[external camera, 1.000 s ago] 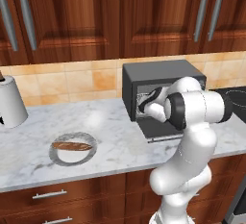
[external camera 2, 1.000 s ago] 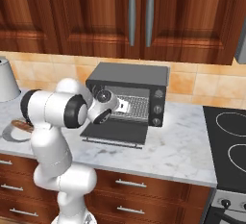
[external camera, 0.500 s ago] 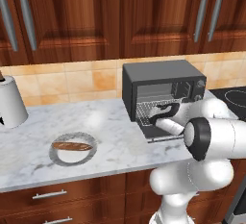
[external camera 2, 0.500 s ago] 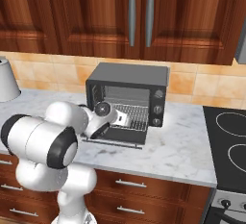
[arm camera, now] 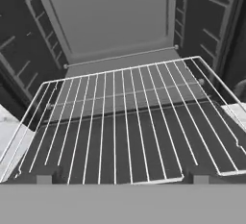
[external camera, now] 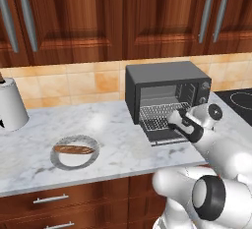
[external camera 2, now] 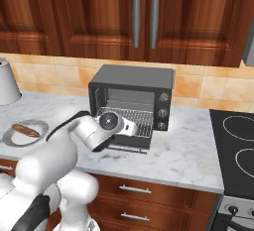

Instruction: Pull the toaster oven rack outwards. Pick up the baguette from the plate and place it on the toaster oven rack. Close the toaster oven door fully and set the temperature to the lowest setting.

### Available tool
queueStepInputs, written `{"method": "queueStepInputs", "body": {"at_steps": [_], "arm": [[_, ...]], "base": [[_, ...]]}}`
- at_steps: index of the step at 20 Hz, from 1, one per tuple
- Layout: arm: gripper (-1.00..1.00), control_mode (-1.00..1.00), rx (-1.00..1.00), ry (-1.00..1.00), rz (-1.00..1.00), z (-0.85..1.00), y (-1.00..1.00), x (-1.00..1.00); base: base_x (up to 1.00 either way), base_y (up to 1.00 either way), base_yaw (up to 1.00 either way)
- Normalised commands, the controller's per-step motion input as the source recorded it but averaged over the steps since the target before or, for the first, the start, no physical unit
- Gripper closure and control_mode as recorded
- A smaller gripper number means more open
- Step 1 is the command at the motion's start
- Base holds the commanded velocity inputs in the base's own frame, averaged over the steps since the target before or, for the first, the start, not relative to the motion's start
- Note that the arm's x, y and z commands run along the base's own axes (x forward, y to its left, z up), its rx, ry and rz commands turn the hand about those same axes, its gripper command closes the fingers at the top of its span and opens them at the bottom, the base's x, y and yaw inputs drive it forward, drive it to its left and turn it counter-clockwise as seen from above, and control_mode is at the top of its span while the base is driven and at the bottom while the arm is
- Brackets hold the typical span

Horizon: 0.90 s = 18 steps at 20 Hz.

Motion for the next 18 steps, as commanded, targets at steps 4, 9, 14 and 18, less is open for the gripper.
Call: {"method": "queueStepInputs", "body": {"at_steps": [4,9,14,18], "arm": [[-1.00,-1.00,0.31,0.16,0.22,1.00,-0.35,-1.00],[-1.00,-1.00,0.20,0.25,0.22,1.00,-0.14,-0.66],[-1.00,-1.00,0.05,0.36,0.24,0.93,0.01,-0.08],[-1.00,-1.00,0.00,0.37,0.23,0.64,0.26,0.00]], "base": [[0.00,0.00,0.00],[0.00,0.00,0.00],[0.00,0.00,0.00],[0.00,0.00,0.00]]}}
